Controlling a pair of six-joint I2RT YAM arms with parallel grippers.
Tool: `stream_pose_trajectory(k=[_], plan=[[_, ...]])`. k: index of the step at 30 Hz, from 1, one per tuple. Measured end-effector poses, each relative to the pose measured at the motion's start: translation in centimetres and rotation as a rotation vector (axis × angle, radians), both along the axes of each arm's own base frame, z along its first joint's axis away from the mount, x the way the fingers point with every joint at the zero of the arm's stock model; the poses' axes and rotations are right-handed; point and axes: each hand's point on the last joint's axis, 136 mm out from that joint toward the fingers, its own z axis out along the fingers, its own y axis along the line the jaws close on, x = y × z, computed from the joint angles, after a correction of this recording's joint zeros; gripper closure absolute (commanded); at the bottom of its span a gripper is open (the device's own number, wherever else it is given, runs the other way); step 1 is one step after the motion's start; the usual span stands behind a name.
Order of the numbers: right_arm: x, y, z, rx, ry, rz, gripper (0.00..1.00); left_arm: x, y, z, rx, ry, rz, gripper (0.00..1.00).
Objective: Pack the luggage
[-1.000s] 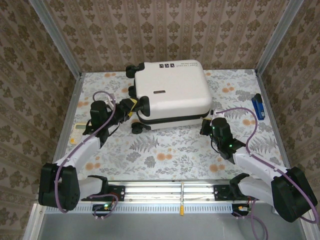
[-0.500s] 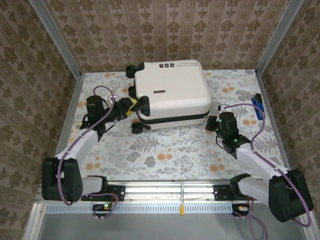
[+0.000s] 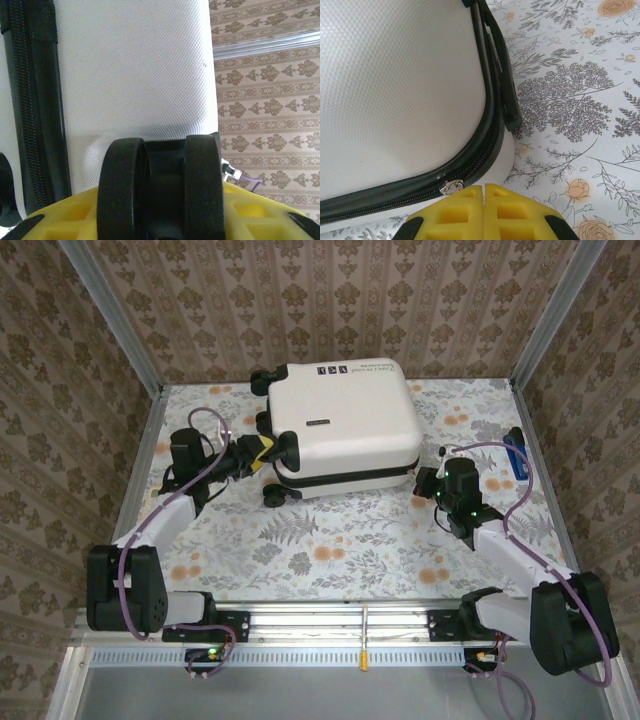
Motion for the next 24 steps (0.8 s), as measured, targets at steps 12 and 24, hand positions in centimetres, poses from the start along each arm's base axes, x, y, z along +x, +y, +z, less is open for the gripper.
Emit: stream_pose_trajectory(k=[12, 24], plan=[[0.6, -1.2, 0.0, 0.045, 0.015, -0.050, 1.00, 0.0, 0.5, -0.2, -0.011, -0.016, -0.039, 0.86], [0.2, -1.3, -0.2, 0.066, 0.034, -0.042, 1.00, 0.9, 0.8, -0.1, -0.002, -0.031, -0.075, 0.87]])
